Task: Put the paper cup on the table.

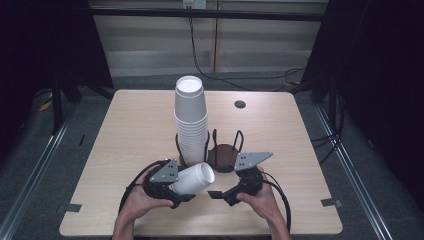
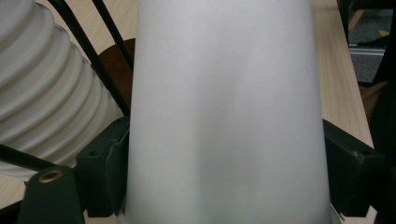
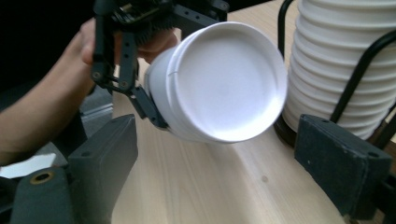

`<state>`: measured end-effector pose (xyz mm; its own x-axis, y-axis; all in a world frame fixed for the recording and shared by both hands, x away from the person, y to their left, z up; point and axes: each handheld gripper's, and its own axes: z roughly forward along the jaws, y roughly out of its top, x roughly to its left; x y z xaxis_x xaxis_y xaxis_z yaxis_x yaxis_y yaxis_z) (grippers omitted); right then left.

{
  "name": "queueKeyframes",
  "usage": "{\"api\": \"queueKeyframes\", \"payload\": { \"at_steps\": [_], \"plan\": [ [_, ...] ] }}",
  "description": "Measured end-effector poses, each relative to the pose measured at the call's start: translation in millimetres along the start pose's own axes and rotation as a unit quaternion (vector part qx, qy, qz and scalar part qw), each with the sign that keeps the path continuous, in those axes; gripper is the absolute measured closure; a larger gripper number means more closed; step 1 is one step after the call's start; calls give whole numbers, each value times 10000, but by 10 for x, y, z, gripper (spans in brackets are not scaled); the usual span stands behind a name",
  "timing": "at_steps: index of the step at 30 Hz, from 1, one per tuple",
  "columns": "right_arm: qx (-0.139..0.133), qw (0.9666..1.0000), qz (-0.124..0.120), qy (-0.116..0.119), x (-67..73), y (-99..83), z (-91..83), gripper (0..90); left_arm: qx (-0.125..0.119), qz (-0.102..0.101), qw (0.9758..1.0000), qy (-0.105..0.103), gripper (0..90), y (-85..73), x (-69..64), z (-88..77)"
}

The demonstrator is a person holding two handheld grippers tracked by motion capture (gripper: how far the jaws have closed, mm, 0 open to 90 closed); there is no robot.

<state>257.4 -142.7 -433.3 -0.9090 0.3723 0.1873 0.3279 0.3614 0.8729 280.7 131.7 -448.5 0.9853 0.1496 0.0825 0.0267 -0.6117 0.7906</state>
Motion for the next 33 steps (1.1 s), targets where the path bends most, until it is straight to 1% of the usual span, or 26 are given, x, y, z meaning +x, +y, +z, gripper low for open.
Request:
{"api": "queueKeyframes", "payload": {
  "at_steps": [2, 4, 5, 7, 11, 12, 14, 15, 17, 18, 20, 21, 24, 26, 28, 29, 30, 31, 33],
  "plan": [
    [118, 9999, -28, -33, 9, 10, 4, 130, 124, 16, 9999, 22, 168, 9, -1, -1],
    [218, 9997, -65, -56, 15, 22, 19, 130, 148, 15, 9999, 8, 168, 17, 2, -10],
    [285, 9995, -77, -56, 18, 27, 23, 131, 167, 56, 9998, -17, 168, 23, 4, -19],
    [385, 9992, -80, -111, 15, 36, 39, 160, 189, 76, 9998, 15, 168, 32, -5, -34],
    [605, 9981, -111, -25, -4, 42, 65, 158, 246, 112, 9996, -30, 168, 22, -3, -33],
    [647, 9978, -117, -29, -3, 44, 71, 157, 296, 132, 9995, -25, 168, 20, -4, -28],
    [771, 9969, -142, 7, -3, 48, 85, 154, 335, 156, 9993, -93, 168, 21, -6, -17],
    [850, 9963, -150, 16, -4, 54, 98, 154, 363, 142, 9992, -113, 168, 23, -14, -13],
    [1019, 9947, -167, 6, -7, 65, 116, 167, 471, 211, 9985, -154, 168, 35, -22, -1],
    [1100, 9938, -165, 34, -8, 70, 125, 177, 540, 265, 9981, -143, 168, 47, -23, 5],
    [1260, 9918, -201, 14, -11, 78, 143, 170, 610, 275, 9977, -129, 168, 60, -25, 9],
    [1309, 9912, -201, 20, -17, 81, 145, 170, 625, 319, 9974, -152, 168, 68, -19, 10],
    [1422, 9896, -232, 6, -27, 93, 151, 170, 683, 331, 9969, -186, 168, 78, -13, 11],
    [1552, 9875, -285, 21, -31, 106, 165, 170, 738, 377, 9963, -216, 168, 83, -15, 13],
    [1640, 9860, -307, 31, -31, 110, 182, 170, 760, 369, 9962, -230, 168, 94, -25, 22],
    [1720, 9846, -313, 37, -31, 115, 197, 170, 788, 403, 9958, -226, 168, 100, -24, 21],
    [1764, 9838, -317, 20, -29, 120, 203, 170, 795, 380, 9958, -237, 168, 105, -27, 25],
    [1813, 9829, -328, 1, -27, 128, 211, 169, 831, 408, 9954, -237, 168, 111, -27, 23],
    [1847, 9823, -323, 41, -23, 147, 222, 169, 863, 450, 9949, -259, 168, 122, -32, 25]
  ]
}}
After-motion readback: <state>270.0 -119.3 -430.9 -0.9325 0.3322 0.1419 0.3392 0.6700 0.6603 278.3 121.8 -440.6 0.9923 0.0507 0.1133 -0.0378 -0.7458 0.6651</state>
